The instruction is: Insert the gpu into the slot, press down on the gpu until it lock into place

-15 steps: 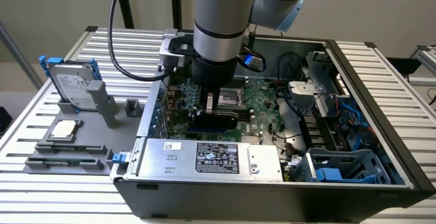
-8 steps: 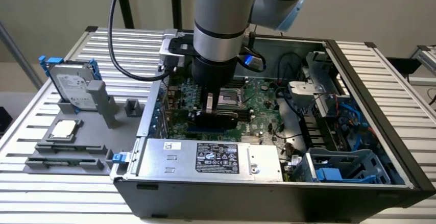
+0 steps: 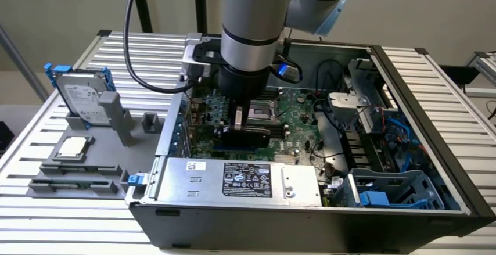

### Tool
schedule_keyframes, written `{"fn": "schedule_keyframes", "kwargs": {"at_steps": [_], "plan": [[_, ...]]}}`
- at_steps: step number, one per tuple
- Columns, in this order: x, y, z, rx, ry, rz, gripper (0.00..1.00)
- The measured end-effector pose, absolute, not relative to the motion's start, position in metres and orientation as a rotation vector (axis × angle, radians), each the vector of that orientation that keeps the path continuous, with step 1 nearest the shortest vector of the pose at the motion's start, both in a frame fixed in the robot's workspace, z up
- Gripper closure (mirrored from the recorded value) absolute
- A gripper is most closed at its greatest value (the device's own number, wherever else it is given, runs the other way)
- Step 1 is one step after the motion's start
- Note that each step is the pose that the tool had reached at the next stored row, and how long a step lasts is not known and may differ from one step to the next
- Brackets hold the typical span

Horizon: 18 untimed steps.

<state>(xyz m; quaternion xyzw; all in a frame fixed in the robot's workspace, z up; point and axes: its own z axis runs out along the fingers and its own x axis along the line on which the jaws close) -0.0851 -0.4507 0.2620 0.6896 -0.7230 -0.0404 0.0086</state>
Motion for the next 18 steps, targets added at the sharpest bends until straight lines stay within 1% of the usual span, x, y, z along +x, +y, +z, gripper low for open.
{"fn": "schedule_keyframes", "kwargs": {"at_steps": [8,18], "plan": [[-0.081,-0.4508,0.2601,2.146,-2.251,-0.142,0.74],[-0.08,-0.4516,0.2589,2.144,-2.249,-0.147,0.74]]}}
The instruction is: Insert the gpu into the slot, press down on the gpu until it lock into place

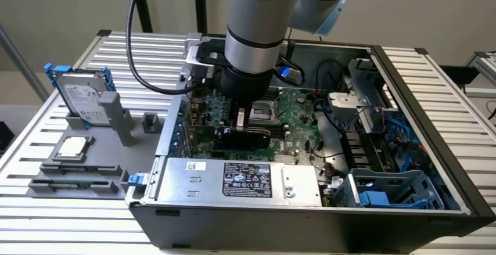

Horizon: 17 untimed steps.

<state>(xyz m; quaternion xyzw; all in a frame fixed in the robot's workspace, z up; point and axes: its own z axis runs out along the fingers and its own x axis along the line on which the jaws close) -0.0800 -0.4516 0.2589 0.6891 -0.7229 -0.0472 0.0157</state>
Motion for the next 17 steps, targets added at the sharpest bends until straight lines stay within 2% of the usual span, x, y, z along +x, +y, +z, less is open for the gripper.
{"fn": "schedule_keyframes", "kwargs": {"at_steps": [8,17], "plan": [[-0.0797,-0.4516,0.2669,2.139,-2.245,-0.157,0.74],[-0.0791,-0.4516,0.2613,2.138,-2.243,-0.16,0.74]]}}
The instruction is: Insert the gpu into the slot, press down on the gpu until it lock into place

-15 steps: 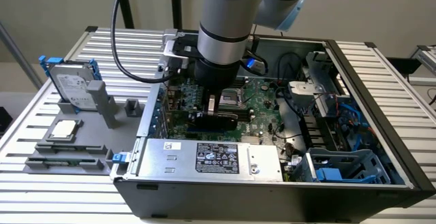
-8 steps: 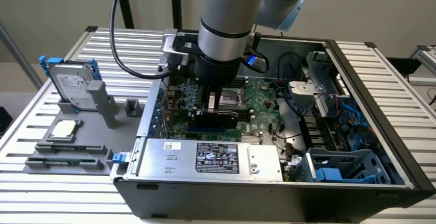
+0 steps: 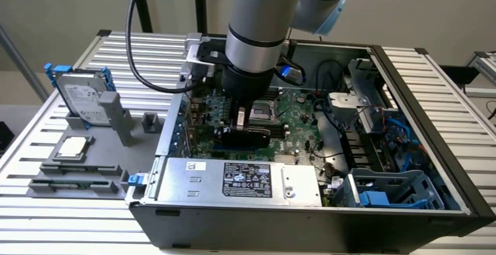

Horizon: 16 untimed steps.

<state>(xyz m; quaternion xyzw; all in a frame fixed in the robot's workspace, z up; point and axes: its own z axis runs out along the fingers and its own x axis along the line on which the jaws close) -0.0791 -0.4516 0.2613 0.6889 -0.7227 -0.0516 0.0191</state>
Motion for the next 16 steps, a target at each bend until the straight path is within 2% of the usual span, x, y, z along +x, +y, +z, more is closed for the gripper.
{"fn": "schedule_keyframes", "kwargs": {"at_steps": [16], "plan": [[-0.0741,-0.4548,0.2577,2.13,-2.235,-0.191,0.74]]}}
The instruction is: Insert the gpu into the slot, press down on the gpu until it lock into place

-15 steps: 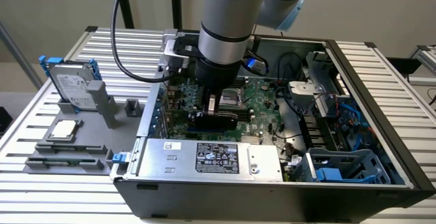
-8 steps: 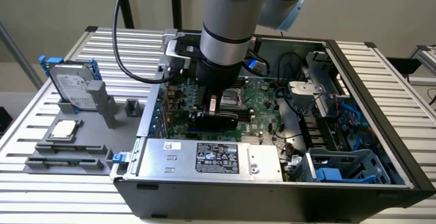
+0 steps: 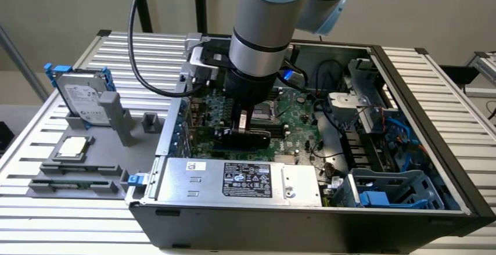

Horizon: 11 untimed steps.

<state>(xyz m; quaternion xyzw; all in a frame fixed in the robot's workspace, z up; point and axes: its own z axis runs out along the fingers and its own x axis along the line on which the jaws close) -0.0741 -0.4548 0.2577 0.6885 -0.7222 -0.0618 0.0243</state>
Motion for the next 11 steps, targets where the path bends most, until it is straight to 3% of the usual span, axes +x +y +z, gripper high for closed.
{"fn": "schedule_keyframes", "kwargs": {"at_steps": [11], "plan": [[-0.0723,-0.4548,0.2555,2.129,-2.234,-0.193,0.74]]}}
